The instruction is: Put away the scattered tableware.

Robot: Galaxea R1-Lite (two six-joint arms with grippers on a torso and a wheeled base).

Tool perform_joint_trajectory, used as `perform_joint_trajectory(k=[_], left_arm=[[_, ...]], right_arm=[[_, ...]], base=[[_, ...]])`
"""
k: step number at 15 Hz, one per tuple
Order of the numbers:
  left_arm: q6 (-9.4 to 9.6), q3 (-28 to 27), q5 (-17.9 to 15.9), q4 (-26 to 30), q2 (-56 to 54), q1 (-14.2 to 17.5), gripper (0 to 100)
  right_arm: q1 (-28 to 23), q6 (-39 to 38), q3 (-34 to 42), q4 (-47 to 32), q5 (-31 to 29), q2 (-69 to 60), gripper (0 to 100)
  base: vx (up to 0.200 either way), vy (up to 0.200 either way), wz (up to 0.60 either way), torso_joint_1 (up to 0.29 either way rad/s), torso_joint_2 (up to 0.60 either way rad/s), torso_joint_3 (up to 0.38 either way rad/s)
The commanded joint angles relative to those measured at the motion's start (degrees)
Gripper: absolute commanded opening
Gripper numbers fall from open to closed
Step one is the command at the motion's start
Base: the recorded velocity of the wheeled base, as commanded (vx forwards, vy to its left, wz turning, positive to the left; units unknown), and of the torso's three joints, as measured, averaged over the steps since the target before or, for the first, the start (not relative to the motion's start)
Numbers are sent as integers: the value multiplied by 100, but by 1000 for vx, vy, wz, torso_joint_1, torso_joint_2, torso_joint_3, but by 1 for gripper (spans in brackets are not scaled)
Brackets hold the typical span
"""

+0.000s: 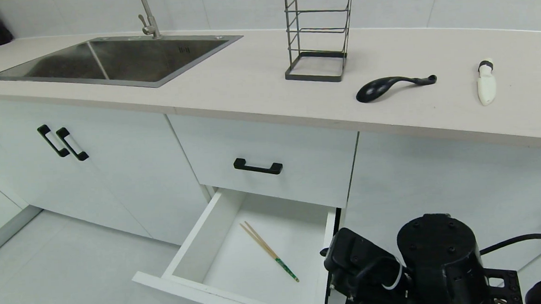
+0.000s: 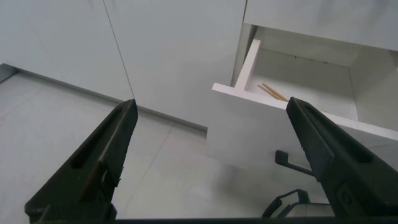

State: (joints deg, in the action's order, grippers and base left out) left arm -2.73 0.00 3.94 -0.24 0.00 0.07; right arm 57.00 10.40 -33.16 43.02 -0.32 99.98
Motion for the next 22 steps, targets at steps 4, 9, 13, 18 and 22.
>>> perform_joint_trajectory(k=[4,9,13,18,22], left_arm=[[1,0,2,-2,0,1,100],[1,0,2,-2,0,1,100],[1,0,2,-2,0,1,100],[1,0,2,-2,0,1,100],[1,0,2,-2,0,1,100]], right_arm=[[-5,261,-15,5,5,110,100],[-5,252,-24,5,-3,127,100],[-5,243,-24,5,-12,145,100],[-5,235,-24,-4,-12,189,100],[-5,243,-121,-13,-21,224,100]], base=[[0,0,0,0,0,0],[0,0,0,13,-5,-4],[0,0,0,209,-359,-139],[0,0,0,214,-467,-223],[0,0,0,244,-497,-228]])
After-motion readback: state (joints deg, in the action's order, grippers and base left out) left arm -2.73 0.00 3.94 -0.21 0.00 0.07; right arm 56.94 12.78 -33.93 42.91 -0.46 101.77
